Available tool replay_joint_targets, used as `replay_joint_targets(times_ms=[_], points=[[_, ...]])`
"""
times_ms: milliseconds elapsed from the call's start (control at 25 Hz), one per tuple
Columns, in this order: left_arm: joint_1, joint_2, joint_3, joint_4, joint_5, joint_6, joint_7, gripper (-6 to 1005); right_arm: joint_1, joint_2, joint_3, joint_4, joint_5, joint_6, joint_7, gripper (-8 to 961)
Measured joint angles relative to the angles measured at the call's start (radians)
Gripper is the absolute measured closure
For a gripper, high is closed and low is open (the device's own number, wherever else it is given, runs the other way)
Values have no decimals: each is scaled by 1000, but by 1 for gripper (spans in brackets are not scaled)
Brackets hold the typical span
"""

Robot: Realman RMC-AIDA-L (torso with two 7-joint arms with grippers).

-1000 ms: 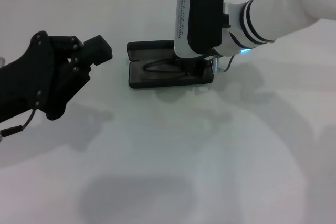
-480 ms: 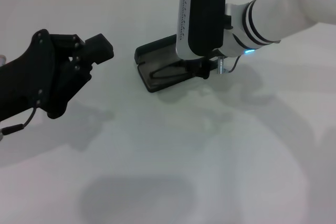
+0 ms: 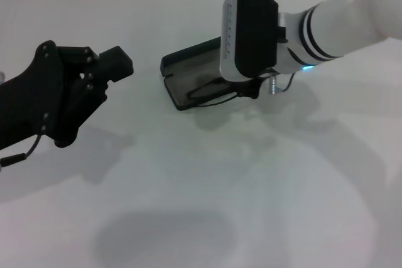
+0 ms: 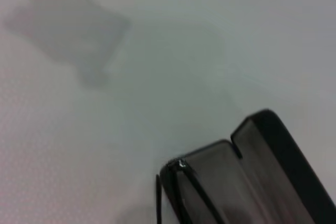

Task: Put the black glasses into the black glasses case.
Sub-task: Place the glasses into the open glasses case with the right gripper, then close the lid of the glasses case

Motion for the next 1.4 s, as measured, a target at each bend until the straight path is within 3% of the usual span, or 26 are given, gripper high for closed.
replay_joint_targets(times_ms=[880, 1400], points=[[-1, -1, 0, 0, 1, -1, 5, 969, -16, 0, -8, -2, -61, 88, -43, 816], [4, -2, 0, 0, 1, 0, 5, 970, -30, 0, -8, -33, -58, 30, -13, 759]])
